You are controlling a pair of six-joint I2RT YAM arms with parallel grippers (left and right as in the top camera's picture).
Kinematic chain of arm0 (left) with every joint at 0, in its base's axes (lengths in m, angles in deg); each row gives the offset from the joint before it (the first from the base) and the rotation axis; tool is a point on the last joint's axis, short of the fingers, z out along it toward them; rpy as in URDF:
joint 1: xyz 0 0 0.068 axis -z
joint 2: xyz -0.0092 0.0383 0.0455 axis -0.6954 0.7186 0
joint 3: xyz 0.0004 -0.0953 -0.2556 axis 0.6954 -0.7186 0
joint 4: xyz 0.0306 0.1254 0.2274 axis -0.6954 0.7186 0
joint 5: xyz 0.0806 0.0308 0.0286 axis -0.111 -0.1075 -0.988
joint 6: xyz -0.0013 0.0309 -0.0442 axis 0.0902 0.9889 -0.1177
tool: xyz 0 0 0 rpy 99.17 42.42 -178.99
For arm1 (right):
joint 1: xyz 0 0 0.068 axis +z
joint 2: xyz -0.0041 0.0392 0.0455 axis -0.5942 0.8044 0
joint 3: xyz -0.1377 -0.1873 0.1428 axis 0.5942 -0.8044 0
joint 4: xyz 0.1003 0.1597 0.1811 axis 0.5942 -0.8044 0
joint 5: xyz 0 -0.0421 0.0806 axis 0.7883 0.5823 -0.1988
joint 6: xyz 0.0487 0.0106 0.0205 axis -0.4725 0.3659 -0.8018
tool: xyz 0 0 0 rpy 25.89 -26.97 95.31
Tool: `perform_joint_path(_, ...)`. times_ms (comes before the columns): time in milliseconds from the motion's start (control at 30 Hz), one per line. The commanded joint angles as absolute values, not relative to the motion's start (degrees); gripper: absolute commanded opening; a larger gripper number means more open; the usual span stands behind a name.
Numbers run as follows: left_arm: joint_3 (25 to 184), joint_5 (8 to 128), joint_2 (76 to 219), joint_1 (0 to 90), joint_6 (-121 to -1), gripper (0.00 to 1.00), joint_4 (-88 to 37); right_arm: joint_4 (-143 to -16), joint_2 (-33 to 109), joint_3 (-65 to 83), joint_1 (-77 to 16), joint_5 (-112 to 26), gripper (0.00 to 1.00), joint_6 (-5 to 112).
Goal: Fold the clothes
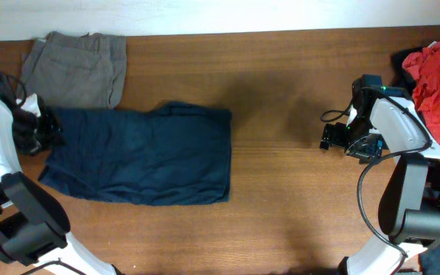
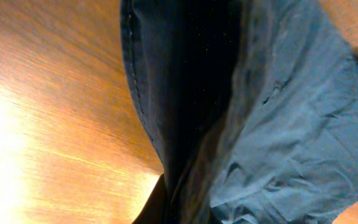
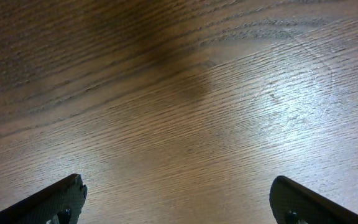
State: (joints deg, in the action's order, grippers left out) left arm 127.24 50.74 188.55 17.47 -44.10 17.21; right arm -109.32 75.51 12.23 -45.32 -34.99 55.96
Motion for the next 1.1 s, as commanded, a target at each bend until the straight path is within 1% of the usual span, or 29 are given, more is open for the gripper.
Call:
perform_joint_path(0,130.98,49.34,185.78,20.18,-44.54,0.01,17.93,-109.43,73.89,13.08,-45.51,-35.07,0.99,56.34)
perform_joint_path(200,131.17,48.57,184.58,26.54,-41.41,0.01,19.18,-109.43,73.89,13.08,-45.51,-35.07,0.99,56.34)
perform_joint_path(433,134.67,39.68,184.23,33.82,-44.91,0.00,20.25,-109.43,73.89,13.08,-45.51,-35.07,0.99,56.34)
perform_joint_path(733,147.26,39.48,184.01,39.85,-44.86,0.00,27.31,-109.43,73.89,13.08,-45.53,-35.07,0.99,56.34)
perform_joint_path(933,148.99,39.00,183.75,44.20,-44.91,0.00,29.04,-109.40,73.89,13.08,-45.51,-35.05,0.99,56.34)
perform_joint_path(1067,148.99,32.20,183.75,46.37,-49.61,0.00,30.83,-109.40,73.89,13.08,-45.51,-35.05,0.99,56.34)
